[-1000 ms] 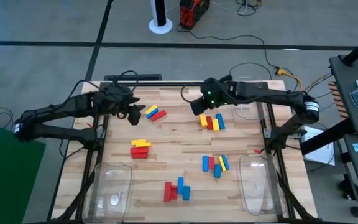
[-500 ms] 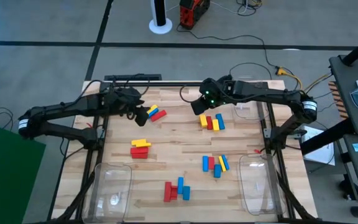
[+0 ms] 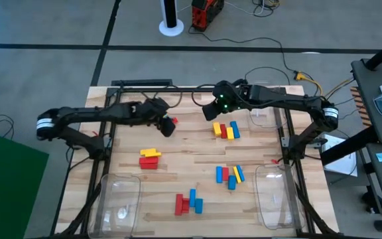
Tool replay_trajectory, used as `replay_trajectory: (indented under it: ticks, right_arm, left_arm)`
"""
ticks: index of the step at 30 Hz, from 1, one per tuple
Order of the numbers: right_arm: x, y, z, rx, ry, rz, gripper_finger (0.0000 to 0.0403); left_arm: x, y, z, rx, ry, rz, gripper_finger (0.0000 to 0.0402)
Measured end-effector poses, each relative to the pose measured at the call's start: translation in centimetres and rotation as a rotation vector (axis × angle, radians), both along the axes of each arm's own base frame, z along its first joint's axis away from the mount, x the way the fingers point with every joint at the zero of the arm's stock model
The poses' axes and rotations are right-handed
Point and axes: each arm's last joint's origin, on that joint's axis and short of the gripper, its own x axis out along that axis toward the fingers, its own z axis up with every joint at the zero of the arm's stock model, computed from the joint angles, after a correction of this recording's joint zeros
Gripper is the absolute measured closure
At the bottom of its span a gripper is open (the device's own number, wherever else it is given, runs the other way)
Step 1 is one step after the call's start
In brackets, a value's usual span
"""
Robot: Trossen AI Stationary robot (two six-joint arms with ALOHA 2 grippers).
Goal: Sort blocks
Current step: Put the yellow block into the top right transparent bin
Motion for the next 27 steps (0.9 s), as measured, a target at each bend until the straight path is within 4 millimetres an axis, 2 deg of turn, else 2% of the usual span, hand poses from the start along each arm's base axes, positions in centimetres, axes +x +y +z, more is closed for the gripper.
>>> replay_trajectory:
  ticks: [3, 4, 6, 8, 13, 17, 22, 27]
  right_arm:
    - [0.0, 0.0, 0.0, -0.005, 0.002, 0.008, 0.0342]
    - [0.0, 0.0, 0.0, -0.006, 0.004, 0.01, 0.0342]
    - [0.0, 0.0, 0.0, -0.008, 0.005, 0.012, 0.0342]
    - [-0.1, -0.1, 0.0, 0.004, 0.0, -0.007, 0.0342]
    - [0.0, -0.3, -0.5, 0.032, 0.014, -0.043, 0.0345]
    - [-0.9, -0.8, -0.9, 0.108, 0.064, -0.146, 0.0353]
    - [-2.3, -1.6, -1.7, 0.181, 0.174, -0.256, 0.0353]
    - [-1.7, -2.1, -3.1, 0.215, 0.225, -0.208, 0.0336]
  left_arm:
    - [1.7, 0.4, -1.7, -0.015, -0.003, 0.004, 0.0212]
    - [2.1, 0.4, -1.9, -0.105, 0.022, -0.017, 0.0212]
    - [2.6, 0.5, -1.5, -0.334, 0.049, -0.118, 0.0212]
    - [3.5, 0.4, 0.0, -0.405, 0.013, -0.208, 0.0212]
    - [4.8, 0.0, 4.8, -0.25, -0.105, -0.3, 0.0212]
    - [4.7, 0.0, 8.5, -0.128, -0.185, -0.374, 0.0212]
    - [2.8, -0.5, 12.2, 0.006, -0.34, -0.432, 0.0212]
    - [0.3, -1.1, 13.7, 0.093, -0.502, -0.441, 0.0212]
